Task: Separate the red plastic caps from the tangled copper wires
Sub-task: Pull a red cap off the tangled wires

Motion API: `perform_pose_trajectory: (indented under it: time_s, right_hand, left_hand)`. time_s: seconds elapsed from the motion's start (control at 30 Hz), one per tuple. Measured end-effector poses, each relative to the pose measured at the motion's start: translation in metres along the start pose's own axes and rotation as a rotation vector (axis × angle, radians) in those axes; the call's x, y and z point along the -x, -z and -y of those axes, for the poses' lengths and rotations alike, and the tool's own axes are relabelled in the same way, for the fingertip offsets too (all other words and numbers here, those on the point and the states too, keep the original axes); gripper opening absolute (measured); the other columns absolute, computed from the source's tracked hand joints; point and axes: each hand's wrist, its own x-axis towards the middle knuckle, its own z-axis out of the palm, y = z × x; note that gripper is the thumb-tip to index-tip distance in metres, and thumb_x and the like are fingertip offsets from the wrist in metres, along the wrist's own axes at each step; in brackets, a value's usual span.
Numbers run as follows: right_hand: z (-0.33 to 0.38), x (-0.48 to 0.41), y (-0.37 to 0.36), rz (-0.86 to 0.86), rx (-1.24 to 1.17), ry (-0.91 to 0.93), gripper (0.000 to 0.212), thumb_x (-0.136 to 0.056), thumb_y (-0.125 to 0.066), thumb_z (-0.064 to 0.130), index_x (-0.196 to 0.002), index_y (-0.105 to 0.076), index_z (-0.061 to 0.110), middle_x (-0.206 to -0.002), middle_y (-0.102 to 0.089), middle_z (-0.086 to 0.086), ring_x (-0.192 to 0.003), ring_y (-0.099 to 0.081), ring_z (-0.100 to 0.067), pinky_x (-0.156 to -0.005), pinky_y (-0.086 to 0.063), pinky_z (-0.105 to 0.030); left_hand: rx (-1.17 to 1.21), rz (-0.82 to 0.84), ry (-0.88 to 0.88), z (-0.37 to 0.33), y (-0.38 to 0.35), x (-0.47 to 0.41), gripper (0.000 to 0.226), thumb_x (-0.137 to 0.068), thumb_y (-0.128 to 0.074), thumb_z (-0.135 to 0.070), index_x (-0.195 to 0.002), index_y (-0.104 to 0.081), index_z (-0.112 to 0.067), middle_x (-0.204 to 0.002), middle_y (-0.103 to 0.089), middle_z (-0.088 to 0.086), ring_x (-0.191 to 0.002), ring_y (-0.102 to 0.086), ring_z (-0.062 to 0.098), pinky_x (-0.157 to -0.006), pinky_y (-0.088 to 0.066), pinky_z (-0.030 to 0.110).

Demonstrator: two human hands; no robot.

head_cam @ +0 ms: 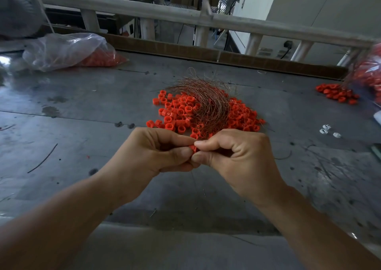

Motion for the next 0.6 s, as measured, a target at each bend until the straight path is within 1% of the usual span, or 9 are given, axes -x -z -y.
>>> perform_pose_trajectory:
  time_s: [0.2, 0.23, 0.3, 0.33, 0.37, 0.4, 0.47, 0.57, 0.6]
  right_hand:
    - [-0.0032, -0.0023, 0.0022, 0.014, -0.084, 0.002, 0.023, -0.063, -0.075, 0.015, -0.084, -0.071, 0.007, -0.076, -0.064, 0.009, -0.072, -0.064, -0.001, -0.065, -0.049, -0.01]
    - [-0.0035, -0.0024, 0.0024, 0.021, -0.091, -0.003, 0.023, -0.063, -0.075, 0.016, -0.085, -0.07, 0.01, -0.076, -0.065, 0.009, -0.072, -0.065, -0.003, -0.064, -0.05, -0.012]
    - [-0.0036, -0.0022, 0.0033, 0.053, -0.157, -0.066, 0.022, -0.064, -0.075, 0.018, -0.086, -0.07, 0.017, -0.074, -0.067, 0.009, -0.071, -0.066, -0.007, -0.065, -0.054, -0.02]
    - [-0.0037, -0.0024, 0.0039, 0.076, -0.204, -0.109, 0.023, -0.065, -0.074, 0.02, -0.087, -0.071, 0.02, -0.074, -0.067, 0.008, -0.072, -0.066, -0.008, -0.067, -0.055, -0.025]
    - [-0.0037, -0.003, 0.0046, 0.103, -0.222, -0.138, 0.026, -0.065, -0.074, 0.022, -0.091, -0.07, 0.024, -0.075, -0.067, 0.006, -0.074, -0.065, -0.008, -0.07, -0.055, -0.026]
    - [-0.0041, -0.0036, 0.0053, 0.138, -0.203, -0.142, 0.032, -0.066, -0.073, 0.023, -0.097, -0.069, 0.026, -0.078, -0.065, 0.006, -0.077, -0.063, -0.007, -0.073, -0.053, -0.023]
    - [-0.0049, -0.0045, 0.0067, 0.241, -0.139, -0.11, 0.036, -0.069, -0.069, 0.023, -0.104, -0.065, 0.022, -0.083, -0.062, 0.008, -0.083, -0.059, -0.004, -0.077, -0.047, -0.016]
    - [-0.0035, -0.0057, 0.008, 0.344, -0.073, -0.059, 0.023, -0.078, -0.065, 0.027, -0.094, -0.07, 0.012, -0.083, -0.057, 0.01, -0.083, -0.053, 0.001, -0.076, -0.042, -0.011]
    - [-0.0031, -0.0058, 0.008, 0.343, -0.048, -0.044, 0.025, -0.081, -0.063, 0.032, -0.091, -0.07, 0.01, -0.083, -0.055, 0.011, -0.081, -0.052, 0.002, -0.076, -0.041, -0.011]
  left_hand:
    - [0.014, 0.034, -0.003, -0.0004, 0.0003, 0.0, 0.023, -0.054, -0.066, -0.014, -0.075, -0.076, -0.014, -0.07, -0.072, 0.01, -0.065, -0.07, 0.015, -0.056, -0.053, 0.017]
    - [0.011, 0.04, -0.002, -0.0007, 0.0005, 0.0001, 0.024, -0.053, -0.067, -0.016, -0.075, -0.077, -0.015, -0.069, -0.072, 0.009, -0.064, -0.07, 0.015, -0.056, -0.053, 0.017]
    - [0.009, 0.056, 0.002, -0.0015, 0.0011, 0.0001, 0.022, -0.052, -0.068, -0.017, -0.073, -0.077, -0.016, -0.069, -0.072, 0.009, -0.064, -0.07, 0.015, -0.057, -0.053, 0.017]
    - [0.013, 0.066, 0.006, -0.0021, 0.0014, 0.0001, 0.022, -0.053, -0.068, -0.017, -0.073, -0.077, -0.017, -0.07, -0.072, 0.01, -0.064, -0.07, 0.015, -0.057, -0.053, 0.017]
    - [0.016, 0.077, 0.011, -0.0026, 0.0018, 0.0001, 0.023, -0.054, -0.068, -0.016, -0.075, -0.076, -0.017, -0.071, -0.072, 0.01, -0.065, -0.07, 0.016, -0.057, -0.054, 0.018]
    - [0.013, 0.089, 0.017, -0.0028, 0.0022, 0.0001, 0.025, -0.055, -0.067, -0.014, -0.078, -0.076, -0.017, -0.072, -0.072, 0.011, -0.066, -0.07, 0.017, -0.057, -0.054, 0.019]
    - [0.007, 0.104, 0.037, -0.0019, 0.0033, -0.0002, 0.028, -0.054, -0.068, -0.013, -0.082, -0.075, -0.015, -0.073, -0.071, 0.015, -0.066, -0.07, 0.02, -0.056, -0.054, 0.02]
    - [0.033, 0.103, 0.062, -0.0005, 0.0051, 0.0, 0.031, -0.053, -0.072, -0.015, -0.084, -0.072, -0.013, -0.073, -0.07, 0.019, -0.064, -0.07, 0.023, -0.054, -0.054, 0.022]
    - [0.046, 0.113, 0.057, -0.0006, 0.005, 0.0002, 0.029, -0.057, -0.072, -0.016, -0.086, -0.072, -0.014, -0.073, -0.07, 0.018, -0.065, -0.07, 0.024, -0.055, -0.054, 0.022]
